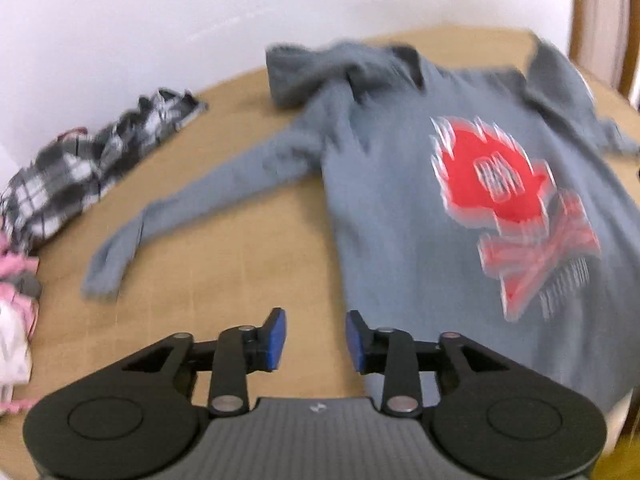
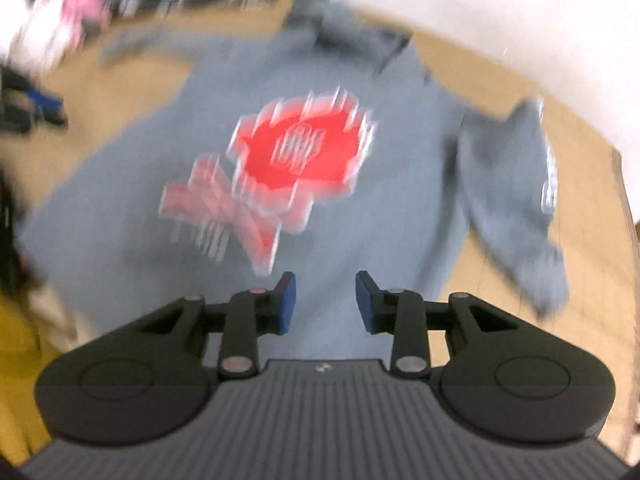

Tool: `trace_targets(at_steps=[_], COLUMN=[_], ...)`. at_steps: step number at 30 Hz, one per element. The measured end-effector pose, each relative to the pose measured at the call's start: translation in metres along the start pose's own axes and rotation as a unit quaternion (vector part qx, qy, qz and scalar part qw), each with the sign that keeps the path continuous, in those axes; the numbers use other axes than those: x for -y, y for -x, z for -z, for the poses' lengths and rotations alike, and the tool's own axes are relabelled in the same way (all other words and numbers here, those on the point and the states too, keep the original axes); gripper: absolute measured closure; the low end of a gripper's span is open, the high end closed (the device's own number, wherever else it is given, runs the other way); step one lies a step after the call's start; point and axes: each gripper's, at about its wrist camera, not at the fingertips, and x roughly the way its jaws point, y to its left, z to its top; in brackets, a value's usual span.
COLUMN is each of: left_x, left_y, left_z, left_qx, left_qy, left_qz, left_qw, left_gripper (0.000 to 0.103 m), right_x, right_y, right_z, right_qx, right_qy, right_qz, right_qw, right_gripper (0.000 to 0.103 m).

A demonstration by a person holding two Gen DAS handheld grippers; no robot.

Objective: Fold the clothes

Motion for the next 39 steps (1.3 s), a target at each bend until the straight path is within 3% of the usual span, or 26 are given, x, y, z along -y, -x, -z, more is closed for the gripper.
trace_targets(at_steps=[3, 6, 9, 11, 13, 15, 17, 20, 22, 25, 29, 32, 35, 39], left_x=[0.017, 0.046, 0.055, 0.036, 0.018, 0.008, 0.0, -0.02, -0.036, -0.061, -0.083, -0.088, -0.089, -0.086], left_y=[-0.042, -0.105, -0.173, -0.211, -0.248, -0.251, -0.262, -0.28, -0.289, -0.316, -0.333, -0.338, -0.325, -0.305], left_z=[-0.059, -0.12, -0.167, -0.175, -0.183, -0.181, -0.178, -0.168, -0.165, -0.164, -0.171, -0.171, -0.158, -0.139], left_qx=[0.017, 0.025, 0.004, -0.049, -0.1, -0.093, -0.113, -0.132, -0.137, -0.156, -0.164, -0.159, -0.13, -0.1], left_qy=[0.022, 0.026, 0.038, 0.075, 0.111, 0.108, 0.083, 0.061, 0.043, 0.009, 0.005, -0.017, -0.044, -0.079], left_qz=[0.002, -0.014, -0.097, -0.125, -0.154, -0.193, -0.263, -0.345, -0.366, -0.413, -0.419, -0.41, -0.395, -0.365], left_qw=[0.9996, 0.9992, 0.9946, 0.988, 0.9767, 0.9708, 0.9546, 0.9272, 0.9195, 0.8969, 0.8931, 0.8979, 0.9085, 0.9223], left_gripper=[0.054, 0.052, 0.053, 0.054, 0.052, 0.044, 0.044, 0.044, 0.043, 0.049, 0.06, 0.061, 0.048, 0.046], right_x=[0.015, 0.048, 0.067, 0.064, 0.058, 0.049, 0.038, 0.02, 0.015, 0.004, -0.014, -0.01, -0.044, -0.096], right_y=[-0.038, -0.11, -0.182, -0.214, -0.24, -0.262, -0.274, -0.296, -0.315, -0.338, -0.36, -0.358, -0.327, -0.282], right_z=[-0.049, -0.097, -0.135, -0.15, -0.158, -0.161, -0.165, -0.185, -0.203, -0.226, -0.243, -0.252, -0.218, -0.167], right_qx=[0.047, 0.058, 0.052, 0.055, 0.054, 0.049, 0.068, 0.082, 0.092, 0.108, 0.135, 0.107, 0.089, 0.069], right_qy=[-0.054, -0.081, -0.105, -0.101, -0.082, -0.056, -0.027, 0.012, 0.0, -0.024, -0.018, -0.052, -0.037, -0.008], right_qz=[-0.001, -0.005, -0.03, -0.052, -0.073, -0.084, -0.074, -0.061, -0.047, -0.018, 0.014, -0.001, -0.026, -0.059], right_qw=[0.997, 0.995, 0.993, 0.992, 0.992, 0.994, 0.995, 0.995, 0.995, 0.994, 0.991, 0.993, 0.995, 0.996], right_gripper=[0.055, 0.055, 0.055, 0.055, 0.055, 0.055, 0.048, 0.049, 0.048, 0.048, 0.044, 0.046, 0.046, 0.044])
